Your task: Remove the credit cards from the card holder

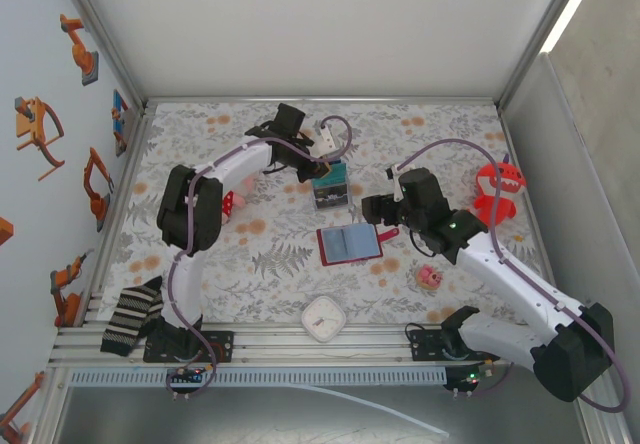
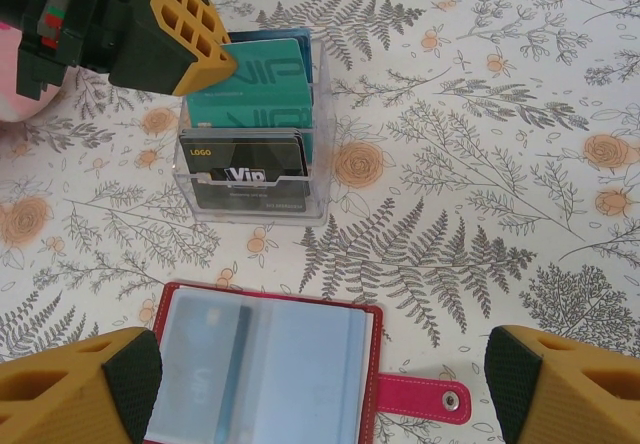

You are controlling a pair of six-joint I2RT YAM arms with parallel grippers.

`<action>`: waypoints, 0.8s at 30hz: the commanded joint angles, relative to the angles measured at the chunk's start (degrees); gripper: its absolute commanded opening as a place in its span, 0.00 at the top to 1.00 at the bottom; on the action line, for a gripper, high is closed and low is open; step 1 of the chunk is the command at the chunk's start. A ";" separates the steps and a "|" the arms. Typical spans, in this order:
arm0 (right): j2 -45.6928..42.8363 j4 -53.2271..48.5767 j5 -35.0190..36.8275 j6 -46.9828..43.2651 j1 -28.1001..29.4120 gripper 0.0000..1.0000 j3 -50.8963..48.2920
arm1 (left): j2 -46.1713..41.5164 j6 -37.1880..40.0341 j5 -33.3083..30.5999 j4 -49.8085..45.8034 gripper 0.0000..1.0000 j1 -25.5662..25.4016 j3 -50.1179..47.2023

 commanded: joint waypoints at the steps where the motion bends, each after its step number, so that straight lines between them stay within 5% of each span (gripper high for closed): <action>1: -0.02 0.00 0.44 1.34 0.16 0.16 1.21 | 1.47 1.56 0.03 -1.76 0.91 0.39 1.63; 5: 0.81 0.18 0.19 1.31 0.20 0.16 1.27 | 0.86 1.64 -0.84 -2.04 0.74 0.40 1.50; 12: 3.72 -0.06 -0.63 2.45 0.19 0.20 1.69 | -3.46 1.17 -1.58 -2.39 0.72 0.40 -0.41; 14: 4.60 -0.64 -0.70 3.09 0.28 0.22 1.85 | -6.01 0.25 -1.69 -1.86 0.64 0.38 -2.14; 24: 10.96 -2.95 0.17 8.22 7.13 0.50 1.86 | -30.67 -17.83 -12.13 20.21 0.29 0.38 -29.50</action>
